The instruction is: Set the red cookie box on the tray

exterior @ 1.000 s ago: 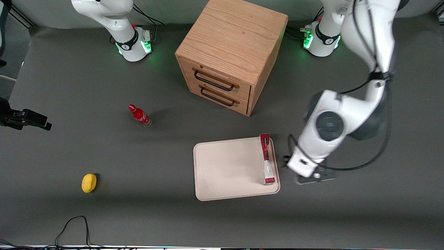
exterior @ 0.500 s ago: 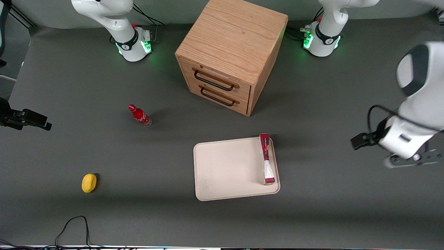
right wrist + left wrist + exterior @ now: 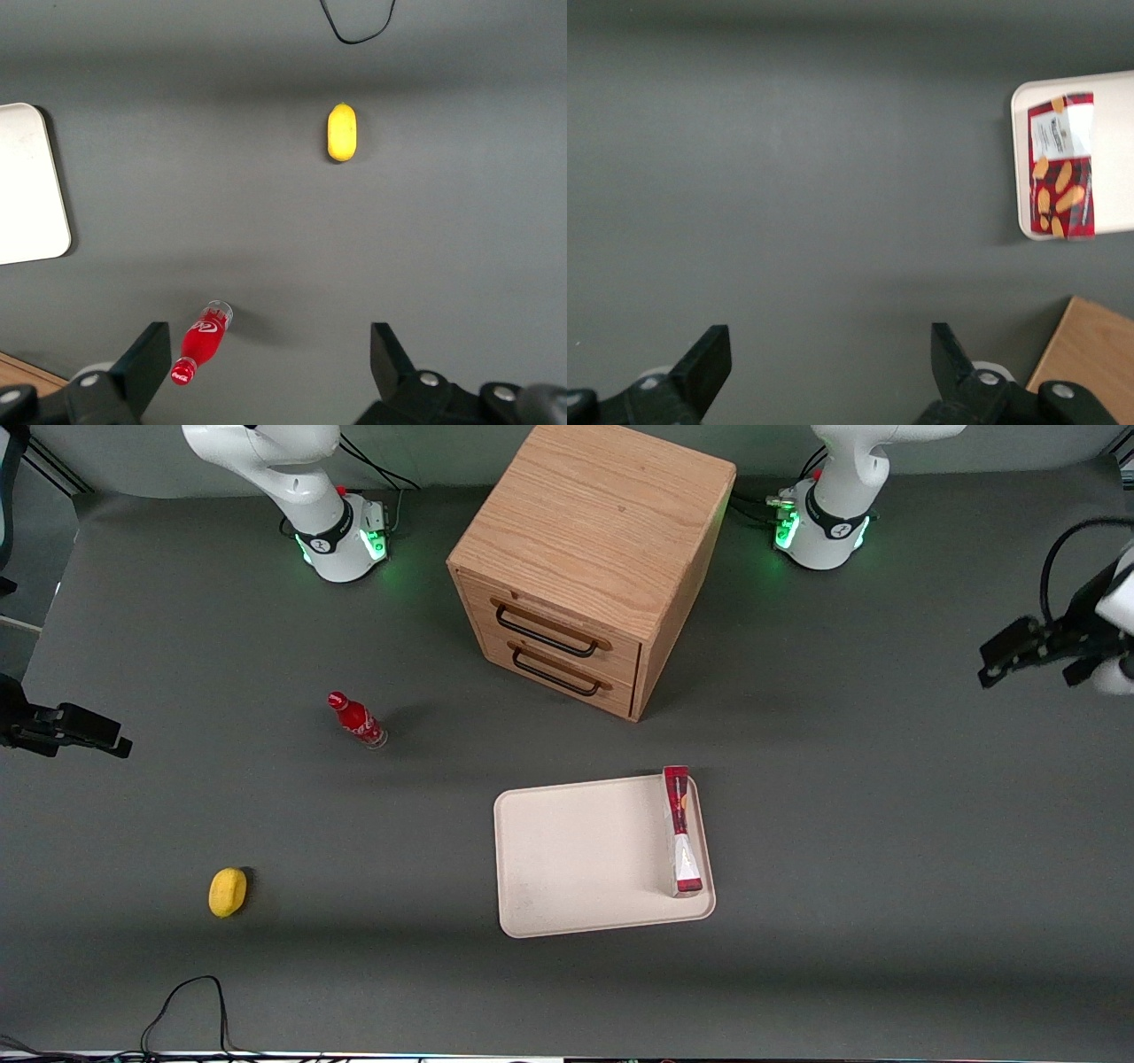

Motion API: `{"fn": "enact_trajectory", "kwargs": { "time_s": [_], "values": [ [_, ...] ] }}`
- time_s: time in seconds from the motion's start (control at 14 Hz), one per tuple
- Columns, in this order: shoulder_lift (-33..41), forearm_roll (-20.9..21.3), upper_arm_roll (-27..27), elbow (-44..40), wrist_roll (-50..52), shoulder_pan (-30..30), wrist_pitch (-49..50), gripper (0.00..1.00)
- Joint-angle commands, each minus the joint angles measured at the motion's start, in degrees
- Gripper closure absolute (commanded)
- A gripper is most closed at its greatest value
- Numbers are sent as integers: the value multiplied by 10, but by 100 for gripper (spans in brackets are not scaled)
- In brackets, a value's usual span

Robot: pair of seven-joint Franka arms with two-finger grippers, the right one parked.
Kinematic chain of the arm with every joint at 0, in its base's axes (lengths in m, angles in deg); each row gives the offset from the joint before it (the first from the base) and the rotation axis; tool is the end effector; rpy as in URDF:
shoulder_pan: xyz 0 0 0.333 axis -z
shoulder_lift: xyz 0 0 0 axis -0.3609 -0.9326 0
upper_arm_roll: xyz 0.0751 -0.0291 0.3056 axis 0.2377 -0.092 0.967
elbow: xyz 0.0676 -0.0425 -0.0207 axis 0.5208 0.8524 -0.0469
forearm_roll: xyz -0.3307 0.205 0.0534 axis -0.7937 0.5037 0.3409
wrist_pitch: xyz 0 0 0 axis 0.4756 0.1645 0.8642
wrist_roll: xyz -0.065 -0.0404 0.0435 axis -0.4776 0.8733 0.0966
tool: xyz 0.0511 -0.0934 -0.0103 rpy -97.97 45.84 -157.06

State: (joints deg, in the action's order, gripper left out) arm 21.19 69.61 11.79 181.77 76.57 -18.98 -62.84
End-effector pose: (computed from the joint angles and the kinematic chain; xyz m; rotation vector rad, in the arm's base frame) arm 0.5262 -0.0087 0.6324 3.1357 -0.0080 0.0996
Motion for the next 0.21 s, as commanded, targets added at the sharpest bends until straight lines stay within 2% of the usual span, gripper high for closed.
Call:
{"fn": "enact_trajectory", "kwargs": {
  "time_s": [0.0, 0.14],
  "values": [
    [36, -7, -5, 25, -20, -9, 20, 0],
    [42, -7, -5, 23, -21, -12, 31, 0]
  ]
}}
